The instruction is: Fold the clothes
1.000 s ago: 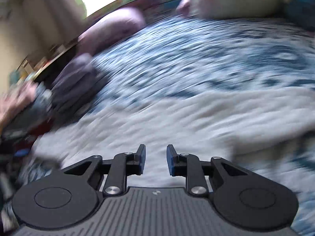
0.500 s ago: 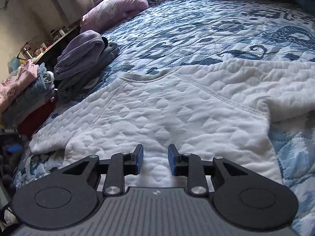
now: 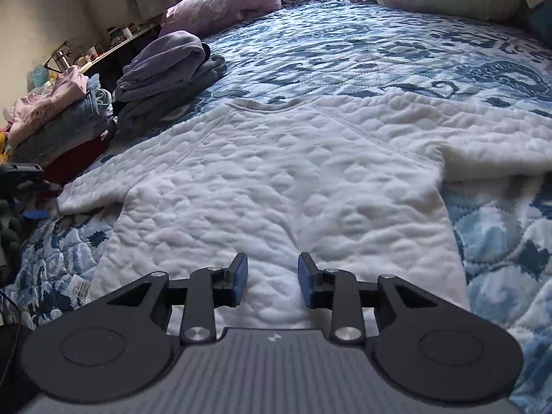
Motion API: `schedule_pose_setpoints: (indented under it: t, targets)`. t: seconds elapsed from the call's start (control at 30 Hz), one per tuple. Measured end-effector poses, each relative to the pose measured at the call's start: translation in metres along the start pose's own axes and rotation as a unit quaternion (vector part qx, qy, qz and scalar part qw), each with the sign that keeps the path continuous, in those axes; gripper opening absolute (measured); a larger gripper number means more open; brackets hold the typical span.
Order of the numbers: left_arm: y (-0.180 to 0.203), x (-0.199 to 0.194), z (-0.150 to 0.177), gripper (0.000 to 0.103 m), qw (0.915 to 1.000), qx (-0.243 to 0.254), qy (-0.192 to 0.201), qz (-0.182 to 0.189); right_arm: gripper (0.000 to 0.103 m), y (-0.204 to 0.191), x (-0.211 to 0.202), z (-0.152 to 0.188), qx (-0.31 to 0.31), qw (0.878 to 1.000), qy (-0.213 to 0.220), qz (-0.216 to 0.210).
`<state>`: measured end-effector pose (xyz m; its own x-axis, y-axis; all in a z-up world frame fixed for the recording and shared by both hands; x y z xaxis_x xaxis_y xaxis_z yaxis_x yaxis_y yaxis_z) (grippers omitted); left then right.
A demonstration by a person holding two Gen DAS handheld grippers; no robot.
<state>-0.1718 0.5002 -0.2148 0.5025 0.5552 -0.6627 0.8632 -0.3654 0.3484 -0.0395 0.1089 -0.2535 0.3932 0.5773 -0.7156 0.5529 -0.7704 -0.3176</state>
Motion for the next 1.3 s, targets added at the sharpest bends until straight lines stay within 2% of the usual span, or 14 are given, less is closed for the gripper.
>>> schedule_pose_setpoints:
  t: [0.13,0.23,0.33,0.37,0.47,0.53,0.57,0.7,0.77,0.87,1.0,1.1,1.2,1.3]
  targets:
    - [-0.001,0.014,0.0,0.006,0.9989,-0.002,-0.025,0.04,0.04,-0.006,-0.001,0.005,0.003,1.0,-0.006,0.009]
    - [-0.012,0.023,0.007,0.014,0.9973,0.025,-0.046,-0.051,0.042,-0.01,-0.006,0.012,-0.006,1.0,-0.01,0.016]
    - [0.001,-0.007,-0.002,0.036,0.9948,0.075,0.019,-0.067,0.042,-0.009,-0.016,0.018,-0.009,1.0,-0.007,0.017]
    - [0.008,-0.019,-0.005,0.037,0.9937,0.087,0.04,-0.059,0.042,-0.009,-0.02,0.02,-0.01,1.0,-0.006,0.017]
    - [0.047,-0.049,0.009,0.037,0.9915,0.113,0.034,0.054,0.042,-0.007,-0.032,0.025,-0.009,1.0,0.002,0.017]
    - [0.084,-0.062,0.038,0.035,0.9767,0.161,0.0,0.142,0.042,-0.002,-0.045,0.025,-0.001,1.0,0.022,0.014]
    - [0.098,-0.066,0.056,0.035,0.9695,0.187,-0.014,0.157,0.042,0.003,-0.051,0.024,0.008,0.999,0.032,0.012]
    - [0.145,-0.077,0.128,0.014,0.9349,0.292,-0.068,0.19,0.042,0.032,-0.071,0.023,0.059,0.996,0.07,0.005]
    - [0.143,-0.06,0.16,0.014,0.9286,0.323,-0.104,0.15,0.042,0.047,-0.075,0.026,0.08,0.994,0.075,0.0]
    - [0.145,-0.056,0.161,0.014,0.9301,0.327,-0.089,0.142,0.041,0.065,-0.066,0.039,0.102,0.993,0.059,0.006]
    - [0.149,-0.073,0.146,0.014,0.9324,0.311,-0.049,0.177,0.04,0.077,-0.075,0.051,0.13,0.987,0.091,-0.023]
    - [0.147,-0.039,0.17,0.032,0.9243,0.325,-0.12,0.16,0.04,0.084,-0.077,0.052,0.128,0.986,0.103,-0.007]
    - [0.158,-0.05,0.168,0.033,0.9222,0.343,-0.094,0.151,0.039,0.091,-0.072,0.056,0.137,0.985,0.102,-0.011]
    - [0.169,-0.074,0.163,0.033,0.9186,0.338,-0.074,0.19,0.039,0.09,-0.085,0.054,0.12,0.984,0.133,-0.001]
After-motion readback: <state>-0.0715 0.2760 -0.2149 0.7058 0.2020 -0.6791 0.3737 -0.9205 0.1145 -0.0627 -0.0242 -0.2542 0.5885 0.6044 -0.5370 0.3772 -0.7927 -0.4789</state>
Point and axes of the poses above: each gripper's, at about its wrist camera, not at the fingertips, and x roughly the way its jaws point, y to its right, z to its underside, the point moved 7 cm from there along x, roughly the way its jaws point, and after that the axes turned 1 degree about -x, right-handed, at the moved point
